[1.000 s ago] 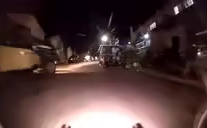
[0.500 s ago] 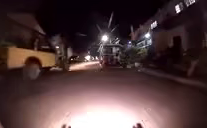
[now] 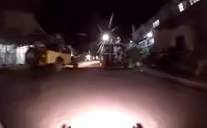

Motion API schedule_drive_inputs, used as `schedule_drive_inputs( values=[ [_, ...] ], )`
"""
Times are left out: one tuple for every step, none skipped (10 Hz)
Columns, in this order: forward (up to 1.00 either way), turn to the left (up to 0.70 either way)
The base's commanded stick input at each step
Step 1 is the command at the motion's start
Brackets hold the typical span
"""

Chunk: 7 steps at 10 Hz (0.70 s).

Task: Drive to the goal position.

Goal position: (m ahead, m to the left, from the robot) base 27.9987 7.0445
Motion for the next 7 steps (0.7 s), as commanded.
schedule_drive_inputs(
  values=[
    [0.60,0.00],
    [0.60,0.00],
    [0.60,0.00],
    [0.60,0.01],
    [0.60,0.09],
    [0.60,0.15],
    [0.60,0.15]
  ],
)
